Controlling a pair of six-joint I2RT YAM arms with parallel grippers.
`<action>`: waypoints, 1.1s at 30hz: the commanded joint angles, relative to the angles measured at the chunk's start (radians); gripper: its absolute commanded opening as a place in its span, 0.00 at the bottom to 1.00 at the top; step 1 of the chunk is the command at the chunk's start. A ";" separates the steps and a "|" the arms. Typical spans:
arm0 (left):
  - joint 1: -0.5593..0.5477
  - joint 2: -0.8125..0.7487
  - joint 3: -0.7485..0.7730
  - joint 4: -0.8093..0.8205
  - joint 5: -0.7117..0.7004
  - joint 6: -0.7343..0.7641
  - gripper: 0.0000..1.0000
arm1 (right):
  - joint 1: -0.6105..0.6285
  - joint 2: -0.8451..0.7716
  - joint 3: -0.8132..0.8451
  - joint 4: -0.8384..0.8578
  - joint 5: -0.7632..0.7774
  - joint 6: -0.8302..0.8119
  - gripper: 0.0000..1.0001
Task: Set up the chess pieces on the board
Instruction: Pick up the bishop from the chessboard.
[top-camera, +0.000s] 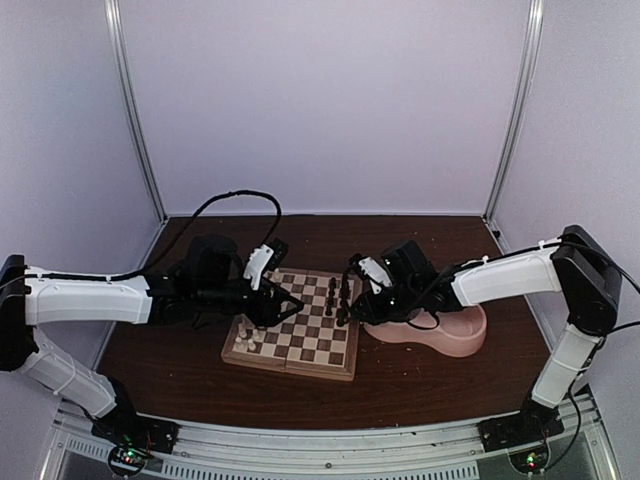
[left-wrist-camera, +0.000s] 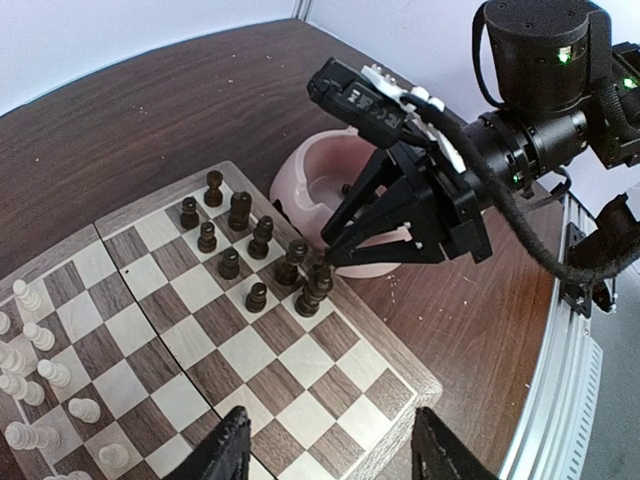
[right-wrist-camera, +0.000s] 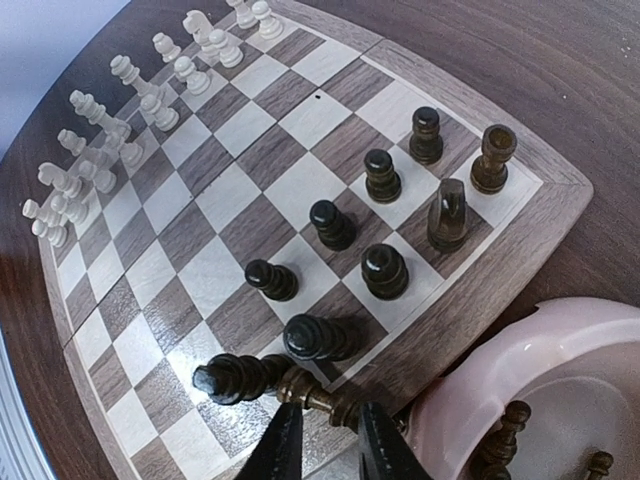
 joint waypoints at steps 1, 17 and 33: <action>-0.005 0.011 0.038 0.014 0.016 0.007 0.56 | -0.011 0.022 0.037 -0.029 0.024 0.015 0.22; -0.010 0.016 0.053 -0.006 0.002 0.023 0.55 | -0.023 0.078 0.084 -0.076 -0.024 0.035 0.22; -0.010 0.011 0.056 -0.023 -0.006 0.028 0.55 | -0.024 0.055 0.048 -0.058 -0.191 0.016 0.30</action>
